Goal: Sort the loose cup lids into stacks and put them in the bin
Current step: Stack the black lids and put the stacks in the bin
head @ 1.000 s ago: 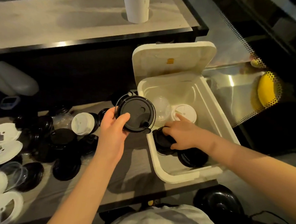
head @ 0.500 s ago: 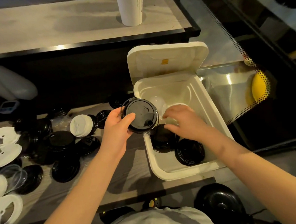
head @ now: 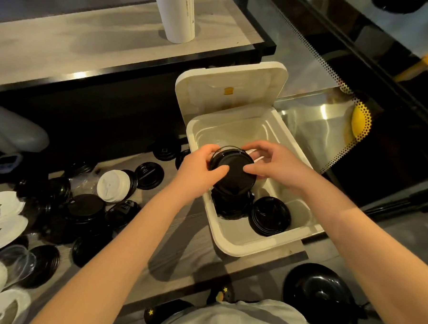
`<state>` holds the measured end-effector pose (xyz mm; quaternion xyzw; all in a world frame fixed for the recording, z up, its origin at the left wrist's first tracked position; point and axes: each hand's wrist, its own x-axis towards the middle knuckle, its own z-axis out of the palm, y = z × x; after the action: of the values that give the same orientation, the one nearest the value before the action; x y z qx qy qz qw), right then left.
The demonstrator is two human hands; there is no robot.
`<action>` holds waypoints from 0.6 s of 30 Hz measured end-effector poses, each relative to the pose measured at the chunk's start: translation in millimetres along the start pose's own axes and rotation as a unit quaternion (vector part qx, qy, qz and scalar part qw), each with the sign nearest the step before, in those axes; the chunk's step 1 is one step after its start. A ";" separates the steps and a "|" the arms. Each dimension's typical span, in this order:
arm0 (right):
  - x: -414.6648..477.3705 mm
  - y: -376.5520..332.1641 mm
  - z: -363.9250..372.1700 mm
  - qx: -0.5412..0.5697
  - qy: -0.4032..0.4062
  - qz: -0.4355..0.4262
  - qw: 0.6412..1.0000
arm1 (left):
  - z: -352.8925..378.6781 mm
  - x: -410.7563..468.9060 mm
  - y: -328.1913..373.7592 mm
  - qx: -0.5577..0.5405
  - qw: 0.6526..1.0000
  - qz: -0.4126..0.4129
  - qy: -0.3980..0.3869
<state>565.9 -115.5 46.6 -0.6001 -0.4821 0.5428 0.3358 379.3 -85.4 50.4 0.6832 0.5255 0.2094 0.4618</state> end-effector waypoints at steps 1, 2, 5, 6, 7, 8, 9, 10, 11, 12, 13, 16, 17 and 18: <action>1.6 1.9 -0.3 0.005 -0.004 0.017 1.000 | 1.4 -0.7 0.4 0.057 0.998 0.014 0.011; 4.0 3.9 0.1 0.015 -0.010 0.037 0.999 | 2.9 -1.4 -0.1 0.107 0.994 0.030 0.026; 12.3 10.3 3.6 0.028 -0.016 0.100 0.994 | 5.0 -5.7 -3.6 0.243 0.964 0.092 0.063; 15.1 13.0 6.4 0.025 -0.006 0.122 0.992 | 3.4 -6.2 -6.6 0.266 0.956 0.103 0.074; 17.2 16.4 10.4 0.017 0.002 0.144 0.989 | 0.8 -6.9 -9.5 0.275 0.952 0.107 0.083; 18.7 20.3 15.4 0.003 0.009 0.162 0.987 | -1.7 -7.8 -12.7 0.276 0.951 0.106 0.089; 20.4 25.3 20.9 -0.016 0.018 0.172 0.985 | -4.0 -9.2 -15.6 0.274 0.952 0.100 0.089; 22.8 31.7 26.1 -0.035 0.028 0.176 0.983 | -5.7 -10.7 -18.9 0.271 0.955 0.091 0.083; 24.8 38.2 31.0 -0.058 0.041 0.176 0.982 | -6.5 -12.7 -21.9 0.268 0.957 0.081 0.071; 26.0 44.3 34.6 -0.105 0.054 0.168 0.979 | -6.5 -14.5 -25.3 0.266 0.959 0.073 0.056; 25.9 47.7 36.6 -0.190 0.060 0.151 0.968 | -6.0 -16.5 -28.0 0.264 0.961 0.071 0.043; 23.2 48.7 38.8 -0.471 0.059 0.078 0.877 | -4.4 -20.0 -33.2 0.252 0.965 0.073 0.022; 22.6 47.5 39.4 -0.528 0.060 0.058 0.845 | -4.0 -20.5 -34.0 0.251 0.965 0.074 0.021; 21.9 45.7 40.2 -0.565 0.063 0.041 0.822 | -3.8 -20.7 -34.7 0.251 0.965 0.077 0.021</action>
<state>535.3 -113.9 -10.4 -0.7368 -0.6570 0.1496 -0.0545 350.7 -101.9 26.8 0.8111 0.5166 0.1195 0.2470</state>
